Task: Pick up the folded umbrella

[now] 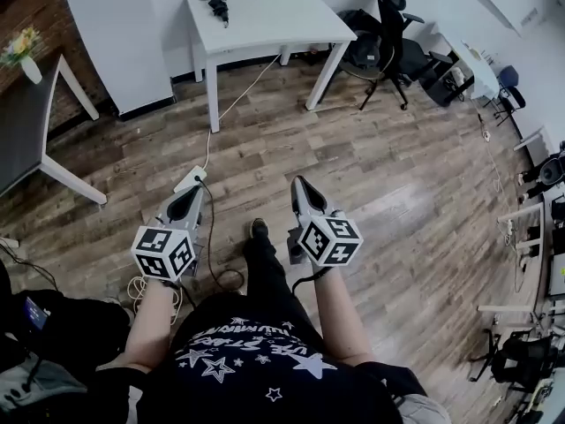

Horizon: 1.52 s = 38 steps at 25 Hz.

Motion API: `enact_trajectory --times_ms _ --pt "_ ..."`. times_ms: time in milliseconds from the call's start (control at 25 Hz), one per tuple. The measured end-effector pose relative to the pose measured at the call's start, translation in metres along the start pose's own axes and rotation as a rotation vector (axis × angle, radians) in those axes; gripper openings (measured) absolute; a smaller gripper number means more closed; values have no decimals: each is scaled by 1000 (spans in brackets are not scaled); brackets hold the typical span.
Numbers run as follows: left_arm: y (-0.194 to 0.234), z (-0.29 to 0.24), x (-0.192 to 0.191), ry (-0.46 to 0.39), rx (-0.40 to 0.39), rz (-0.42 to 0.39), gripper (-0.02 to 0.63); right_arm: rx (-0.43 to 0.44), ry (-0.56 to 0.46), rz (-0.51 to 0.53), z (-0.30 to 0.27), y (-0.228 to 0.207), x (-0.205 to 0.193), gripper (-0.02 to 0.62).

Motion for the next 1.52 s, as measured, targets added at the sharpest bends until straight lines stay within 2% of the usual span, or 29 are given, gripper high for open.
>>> enact_trajectory --times_ms 240,560,840,1120,1520 --pt "36 -52 21 1 62 -13 3 76 33 2 -85 -20 16 15" --pt "86 -143 75 6 171 28 3 133 90 -14 -207 -65 72 15" --pt "112 -208 112 -10 236 39 3 181 120 -5 -283 -99 109 15" --pt "124 -252 127 -20 265 53 3 214 131 -1 -328 -123 130 15" --pt "139 -260 131 -26 274 62 3 244 177 -19 -347 -119 116 15"
Point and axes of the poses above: the fingertips, and each gripper's own axes: z backward along the fingers, y to its left, x out of its top, the point moved 2 cm from there along z, backward along the fingers, and after that the axes turned 2 degrees about y, right-handed, at the moved point
